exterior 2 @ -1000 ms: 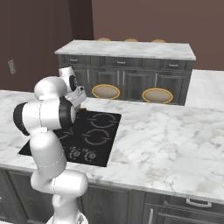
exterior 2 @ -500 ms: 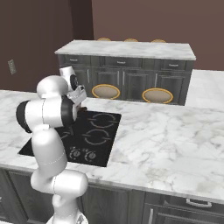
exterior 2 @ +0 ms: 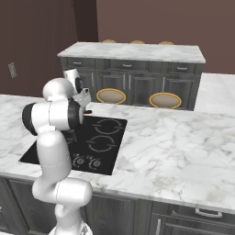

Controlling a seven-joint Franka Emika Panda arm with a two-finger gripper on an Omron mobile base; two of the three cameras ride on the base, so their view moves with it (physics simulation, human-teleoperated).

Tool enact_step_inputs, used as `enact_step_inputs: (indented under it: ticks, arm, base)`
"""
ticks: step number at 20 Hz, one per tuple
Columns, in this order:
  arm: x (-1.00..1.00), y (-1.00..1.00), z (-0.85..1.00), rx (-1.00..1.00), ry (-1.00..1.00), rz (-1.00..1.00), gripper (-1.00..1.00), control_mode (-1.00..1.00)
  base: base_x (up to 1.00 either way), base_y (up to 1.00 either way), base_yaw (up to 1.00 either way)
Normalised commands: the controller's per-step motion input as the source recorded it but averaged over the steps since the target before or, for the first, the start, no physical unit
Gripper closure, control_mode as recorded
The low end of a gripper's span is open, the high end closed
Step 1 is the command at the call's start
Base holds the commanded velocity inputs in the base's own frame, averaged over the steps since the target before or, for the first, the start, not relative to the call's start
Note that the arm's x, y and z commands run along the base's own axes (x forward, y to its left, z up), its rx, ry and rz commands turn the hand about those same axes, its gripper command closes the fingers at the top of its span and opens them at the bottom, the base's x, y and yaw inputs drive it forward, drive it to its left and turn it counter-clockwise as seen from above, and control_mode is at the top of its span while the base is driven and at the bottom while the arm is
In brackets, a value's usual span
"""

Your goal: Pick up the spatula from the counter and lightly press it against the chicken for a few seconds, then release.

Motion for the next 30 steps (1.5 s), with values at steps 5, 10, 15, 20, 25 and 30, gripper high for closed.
enact_step_inputs:
  ticks: [5,10,15,20,25,30]
  arm:
    - [0.18,0.05,-0.10,0.00,0.00,0.01,1.00,-1.00]
    - [0.10,0.04,-0.15,0.00,0.00,0.01,1.00,-1.00]
    - [0.06,0.01,-0.15,0.00,0.00,0.00,1.00,-1.00]
    - [0.14,0.00,-0.02,0.00,0.00,0.01,1.00,-1.00]
    - [0.18,0.00,-0.04,0.00,0.00,0.03,1.00,-1.00]
    - [0.21,0.00,-0.08,0.00,0.00,0.02,1.00,-1.00]
  base:
    - [0.00,0.00,0.00]
    - [0.00,0.00,0.00]
    - [0.00,0.00,0.00]
    - [0.00,0.00,0.00]
    - [0.00,0.00,0.00]
    - [0.00,0.00,0.00]
